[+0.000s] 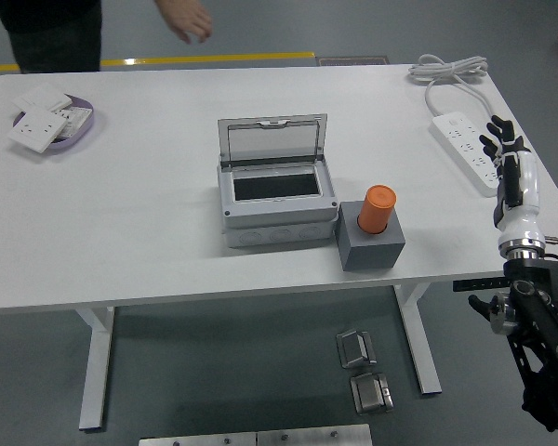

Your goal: Pick up the cylinder from the cube,place it in the box,flap close box

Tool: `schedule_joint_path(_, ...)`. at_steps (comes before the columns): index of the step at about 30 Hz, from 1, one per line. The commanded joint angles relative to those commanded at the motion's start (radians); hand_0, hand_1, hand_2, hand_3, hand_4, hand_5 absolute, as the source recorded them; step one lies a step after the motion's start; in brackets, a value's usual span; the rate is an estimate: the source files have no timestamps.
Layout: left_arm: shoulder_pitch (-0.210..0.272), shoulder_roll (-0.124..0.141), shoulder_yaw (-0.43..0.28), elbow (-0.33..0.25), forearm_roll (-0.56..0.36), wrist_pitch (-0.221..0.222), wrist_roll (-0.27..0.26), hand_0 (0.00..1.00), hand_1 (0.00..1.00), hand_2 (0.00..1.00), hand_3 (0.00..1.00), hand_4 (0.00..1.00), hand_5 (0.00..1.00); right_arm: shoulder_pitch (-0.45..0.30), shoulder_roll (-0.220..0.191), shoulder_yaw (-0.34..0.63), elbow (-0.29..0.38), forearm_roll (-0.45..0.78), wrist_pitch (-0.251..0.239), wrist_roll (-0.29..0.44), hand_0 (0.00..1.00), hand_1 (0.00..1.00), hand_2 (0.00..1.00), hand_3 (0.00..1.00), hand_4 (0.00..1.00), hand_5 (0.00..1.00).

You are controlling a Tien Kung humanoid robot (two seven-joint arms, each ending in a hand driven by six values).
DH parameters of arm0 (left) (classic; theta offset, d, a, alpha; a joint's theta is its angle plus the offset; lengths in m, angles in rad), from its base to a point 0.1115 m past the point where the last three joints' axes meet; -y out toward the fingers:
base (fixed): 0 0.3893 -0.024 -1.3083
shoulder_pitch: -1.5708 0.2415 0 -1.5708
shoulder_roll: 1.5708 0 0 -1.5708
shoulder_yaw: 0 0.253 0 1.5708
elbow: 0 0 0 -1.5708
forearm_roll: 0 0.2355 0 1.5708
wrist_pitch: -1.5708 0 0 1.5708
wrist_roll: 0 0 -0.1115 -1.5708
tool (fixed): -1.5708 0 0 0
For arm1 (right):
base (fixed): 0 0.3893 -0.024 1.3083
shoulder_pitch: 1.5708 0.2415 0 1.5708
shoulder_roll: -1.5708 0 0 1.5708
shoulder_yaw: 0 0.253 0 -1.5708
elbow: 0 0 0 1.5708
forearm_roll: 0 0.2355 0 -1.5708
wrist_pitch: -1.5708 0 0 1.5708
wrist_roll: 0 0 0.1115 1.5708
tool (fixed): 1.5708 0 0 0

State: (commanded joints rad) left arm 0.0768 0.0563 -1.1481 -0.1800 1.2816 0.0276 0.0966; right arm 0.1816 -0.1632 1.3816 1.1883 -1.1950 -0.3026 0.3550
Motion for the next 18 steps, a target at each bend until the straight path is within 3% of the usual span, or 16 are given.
schedule_joint_path(1,0.0,0.0,0.0,0.0,0.0,0.0,0.0,0.597,0.623,0.577,0.612,0.671,0.3,0.005,0.003,-0.011,0.001,-0.02,-0.001,-0.008,0.848,0.762,0.784,0.764,0.957,0.551)
schedule_joint_path(6,-0.001,0.001,0.003,0.0,-0.002,-0.002,0.0,0.597,0.623,0.577,0.612,0.671,0.3,0.019,0.014,-0.046,0.003,-0.061,-0.002,-0.021,0.848,0.762,0.784,0.764,0.957,0.551)
schedule_joint_path(7,-0.001,0.001,0.003,0.0,-0.002,-0.003,0.0,0.597,0.623,0.576,0.612,0.671,0.3,0.021,0.015,-0.053,0.004,-0.061,-0.001,-0.02,0.843,0.761,0.778,0.766,0.777,0.142)
schedule_joint_path(18,-0.003,0.002,0.001,0.0,-0.002,-0.006,0.001,0.597,0.623,0.574,0.609,0.675,0.305,0.021,0.017,-0.118,0.0,-0.011,-0.005,0.021,0.843,0.764,0.778,0.768,0.744,0.102)
